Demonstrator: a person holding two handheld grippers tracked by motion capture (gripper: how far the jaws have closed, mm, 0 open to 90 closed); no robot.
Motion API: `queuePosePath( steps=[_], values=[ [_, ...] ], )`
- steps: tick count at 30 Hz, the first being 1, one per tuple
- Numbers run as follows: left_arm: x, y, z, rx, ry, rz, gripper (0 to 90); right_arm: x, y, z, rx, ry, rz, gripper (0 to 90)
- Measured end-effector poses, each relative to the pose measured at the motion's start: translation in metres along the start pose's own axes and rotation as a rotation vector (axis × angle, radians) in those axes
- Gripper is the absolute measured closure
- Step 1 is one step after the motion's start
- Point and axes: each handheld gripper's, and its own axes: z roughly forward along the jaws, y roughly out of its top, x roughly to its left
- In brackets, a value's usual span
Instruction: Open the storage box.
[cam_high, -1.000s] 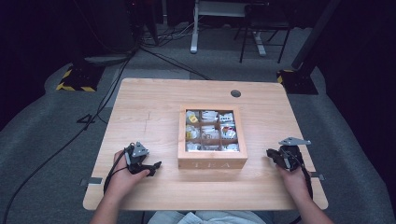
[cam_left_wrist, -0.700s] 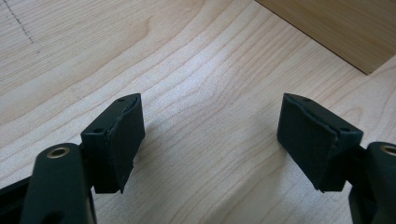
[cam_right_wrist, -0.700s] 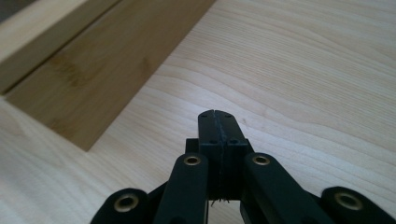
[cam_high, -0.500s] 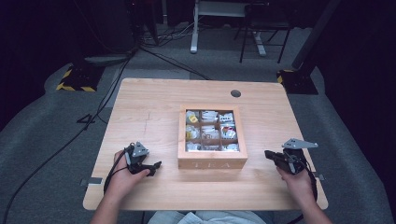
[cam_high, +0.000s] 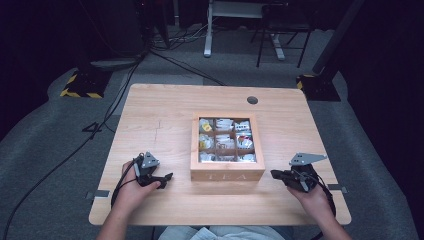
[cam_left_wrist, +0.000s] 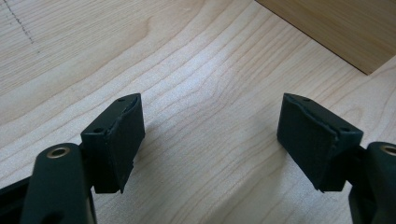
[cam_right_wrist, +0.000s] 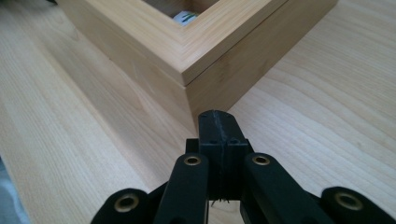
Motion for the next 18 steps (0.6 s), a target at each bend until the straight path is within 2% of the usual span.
queuePosePath(
  steps=[5, 12, 18],
  values=[
    [0.0000, 0.0000, 0.0000, 0.000, 0.000, 0.000, 23.8, 0.0028, -0.0002, 0.0048, 0.010, 0.024, -0.009, 89.8],
    [-0.0001, 0.0004, 0.0003, 0.000, 0.002, -0.002, 23.8, 0.0071, 0.0043, 0.0069, -0.026, 0.048, -0.018, 89.8],
    [-0.0002, 0.0003, 0.0005, -0.003, 0.003, -0.003, 23.8, 0.0064, 0.0050, 0.0089, -0.043, 0.066, 0.000, 89.8]
  ],
)
